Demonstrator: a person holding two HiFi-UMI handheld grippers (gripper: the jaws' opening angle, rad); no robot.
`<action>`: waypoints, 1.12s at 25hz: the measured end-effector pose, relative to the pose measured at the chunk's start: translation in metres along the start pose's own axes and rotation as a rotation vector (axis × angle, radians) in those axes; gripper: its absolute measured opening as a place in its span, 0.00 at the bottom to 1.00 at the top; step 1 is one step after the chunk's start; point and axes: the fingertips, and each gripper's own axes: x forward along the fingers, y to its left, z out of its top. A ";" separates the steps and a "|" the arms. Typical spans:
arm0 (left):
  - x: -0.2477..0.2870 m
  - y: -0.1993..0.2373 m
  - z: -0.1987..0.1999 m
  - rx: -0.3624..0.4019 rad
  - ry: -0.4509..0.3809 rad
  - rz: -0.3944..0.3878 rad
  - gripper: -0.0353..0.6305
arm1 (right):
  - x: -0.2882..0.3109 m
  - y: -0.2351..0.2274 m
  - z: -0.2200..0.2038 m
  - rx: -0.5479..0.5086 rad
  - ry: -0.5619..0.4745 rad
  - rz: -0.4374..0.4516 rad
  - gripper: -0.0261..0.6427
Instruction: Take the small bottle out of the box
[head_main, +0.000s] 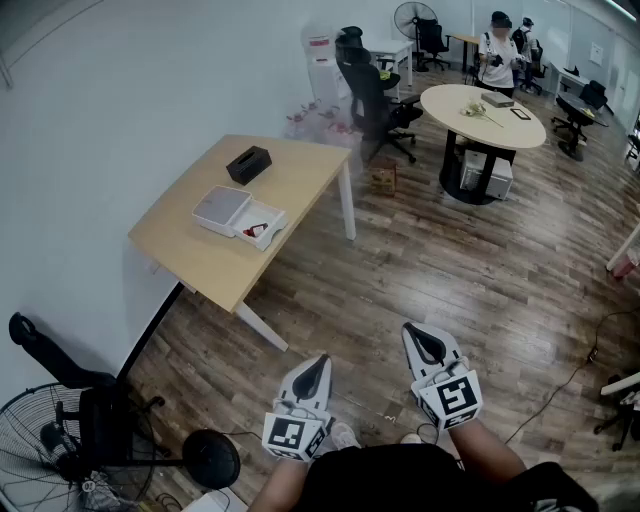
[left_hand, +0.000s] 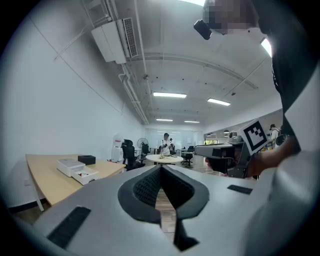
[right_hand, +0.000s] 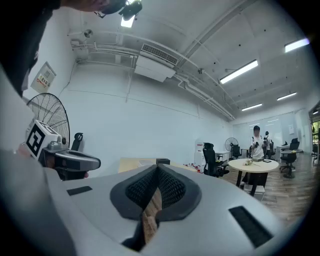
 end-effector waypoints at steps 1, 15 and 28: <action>0.001 -0.001 0.000 0.003 0.000 -0.008 0.08 | 0.000 0.000 -0.004 0.001 0.005 0.006 0.06; -0.014 0.043 -0.002 0.013 0.016 0.011 0.08 | 0.039 0.034 -0.021 0.030 0.035 0.084 0.42; -0.037 0.138 -0.017 -0.005 0.024 0.035 0.08 | 0.115 0.088 -0.014 -0.028 0.035 0.082 0.92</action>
